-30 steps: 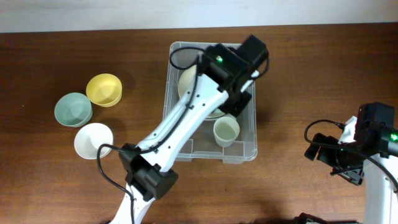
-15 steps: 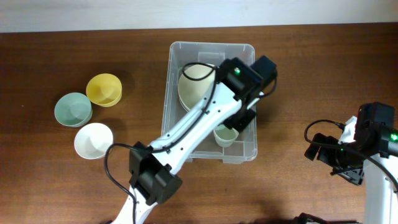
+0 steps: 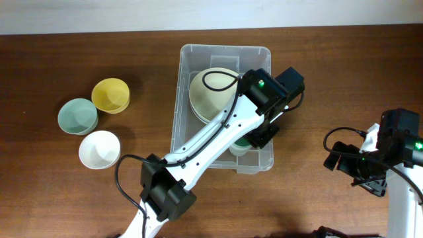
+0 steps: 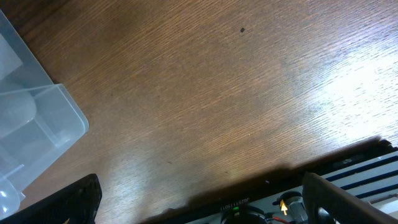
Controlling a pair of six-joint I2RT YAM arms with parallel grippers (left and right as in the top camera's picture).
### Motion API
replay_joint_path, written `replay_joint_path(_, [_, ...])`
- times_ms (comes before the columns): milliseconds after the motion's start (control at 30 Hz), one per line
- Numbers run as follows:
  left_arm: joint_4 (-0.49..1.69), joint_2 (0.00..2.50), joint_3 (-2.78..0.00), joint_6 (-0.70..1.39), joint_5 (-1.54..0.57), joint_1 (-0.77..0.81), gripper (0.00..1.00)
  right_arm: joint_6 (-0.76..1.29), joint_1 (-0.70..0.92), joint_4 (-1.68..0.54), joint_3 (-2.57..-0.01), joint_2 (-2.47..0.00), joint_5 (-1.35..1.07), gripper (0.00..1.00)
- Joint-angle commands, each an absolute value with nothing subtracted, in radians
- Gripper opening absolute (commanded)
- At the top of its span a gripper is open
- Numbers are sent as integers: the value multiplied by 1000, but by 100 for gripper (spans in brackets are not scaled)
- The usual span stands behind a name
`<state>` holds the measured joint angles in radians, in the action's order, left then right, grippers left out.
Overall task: Pack container
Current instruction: 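Carry the mint cup with left gripper and drop it in the bin, then move left gripper to the white bowl and grasp its rim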
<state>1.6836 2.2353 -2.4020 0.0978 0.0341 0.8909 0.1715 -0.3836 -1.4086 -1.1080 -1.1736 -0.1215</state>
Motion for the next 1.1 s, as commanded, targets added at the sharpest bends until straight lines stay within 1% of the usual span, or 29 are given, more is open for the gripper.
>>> replay_joint_path(0, [1684, 2215, -2400, 99, 31, 890, 39, 161, -379, -1409, -1104, -1174, -128, 99])
replay_joint_path(167, [1688, 2203, -2421, 100, 102, 881, 40, 161, -379, -1409, -1104, -1174, -127, 99])
replay_joint_path(267, [1688, 2152, -2447, 102, 182, 849, 44, 161, -379, -1409, -1104, -1174, -127, 99])
replay_joint_path(333, [1688, 2083, -2453, 104, 196, 800, 50, 161, -379, -1409, -1104, -1174, -127, 99])
replay_joint_path(400, [1688, 2011, -2450, 112, 164, 738, 56, 161, -379, -1409, -1104, -1174, -127, 99])
replay_joint_path(533, [1688, 1853, -2401, 147, 66, 580, 56, 161, -379, -1409, -1104, -1174, -127, 99])
replay_joint_path(633, [1688, 1714, -2281, 171, 68, 464, 56, 161, -379, -1409, -1104, -1174, -127, 99])
replay_joint_path(767, [1688, 1521, -2016, 198, 128, 311, 56, 161, -379, -1409, -1104, -1174, -127, 99])
replay_joint_path(800, [1688, 1473, -1934, 206, 155, 265, 60, 161, -379, -1409, -1104, -1174, -127, 99])
replay_joint_path(833, [1687, 1436, -1866, 218, 174, 223, 65, 161, -379, -1409, -1104, -1174, -127, 99])
replay_joint_path(933, [1665, 1360, -1690, 219, 181, 97, 73, 161, -379, -1409, -1104, -1174, -127, 99])
replay_joint_path(1000, [1610, 1340, -1593, 216, 181, 17, 82, 161, -379, -1409, -1104, -1174, -127, 99])
replay_joint_path(1067, [1545, 1346, -1526, 216, 176, -35, 82, 161, -379, -1409, -1104, -1174, -127, 99])
